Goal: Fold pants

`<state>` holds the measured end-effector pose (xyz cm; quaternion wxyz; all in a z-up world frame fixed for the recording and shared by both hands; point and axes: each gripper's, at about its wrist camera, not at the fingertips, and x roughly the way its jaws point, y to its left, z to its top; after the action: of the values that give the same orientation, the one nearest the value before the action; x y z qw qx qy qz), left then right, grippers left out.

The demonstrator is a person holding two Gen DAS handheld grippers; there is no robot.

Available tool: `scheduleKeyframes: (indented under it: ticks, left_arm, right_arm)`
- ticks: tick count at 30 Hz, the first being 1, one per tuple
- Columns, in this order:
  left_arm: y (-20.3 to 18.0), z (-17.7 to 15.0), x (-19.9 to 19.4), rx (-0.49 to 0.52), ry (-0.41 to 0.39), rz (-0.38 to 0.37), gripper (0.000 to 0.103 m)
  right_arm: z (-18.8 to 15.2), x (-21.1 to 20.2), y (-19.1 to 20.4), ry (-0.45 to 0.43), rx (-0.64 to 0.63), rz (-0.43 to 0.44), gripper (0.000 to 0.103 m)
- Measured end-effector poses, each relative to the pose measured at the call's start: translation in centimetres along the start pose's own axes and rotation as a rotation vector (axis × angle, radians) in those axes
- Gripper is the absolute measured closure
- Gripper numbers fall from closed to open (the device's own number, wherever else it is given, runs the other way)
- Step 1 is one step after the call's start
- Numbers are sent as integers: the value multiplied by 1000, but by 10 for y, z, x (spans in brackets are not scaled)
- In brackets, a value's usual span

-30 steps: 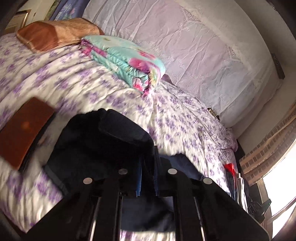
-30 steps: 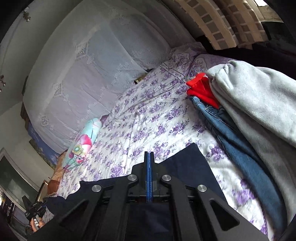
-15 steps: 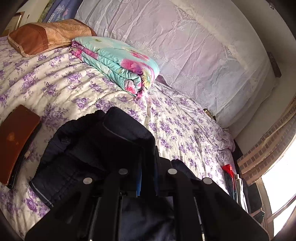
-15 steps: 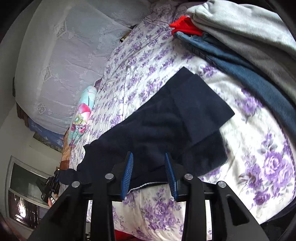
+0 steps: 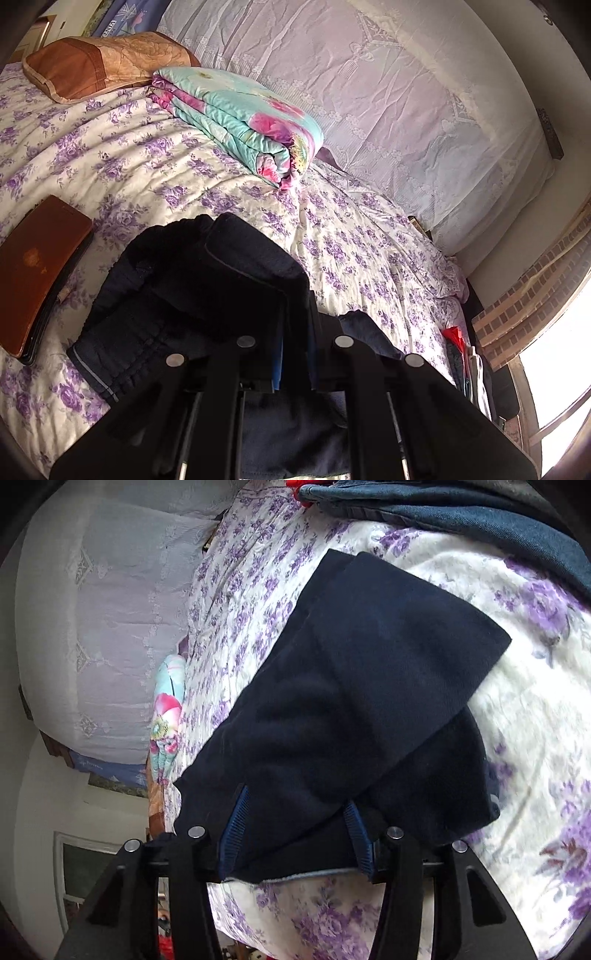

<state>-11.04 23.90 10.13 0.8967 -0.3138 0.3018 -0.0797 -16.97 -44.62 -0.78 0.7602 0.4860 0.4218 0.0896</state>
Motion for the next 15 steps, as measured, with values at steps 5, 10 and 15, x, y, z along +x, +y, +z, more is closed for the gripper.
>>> scheduleKeyframes:
  ticks: [5,10,15]
  left_arm:
    - [-3,18,5,-28,-7,-11,94]
    - [-19,52,29,-16,-45,19,93]
    - [-26,112,83,-50,-125,99,93]
  right_arm:
    - [5,-14,41,-132,-213,-19,99]
    - [49,-12,99,-195,-344,10,99]
    - [152,56,151,-220,-350,-24,99]
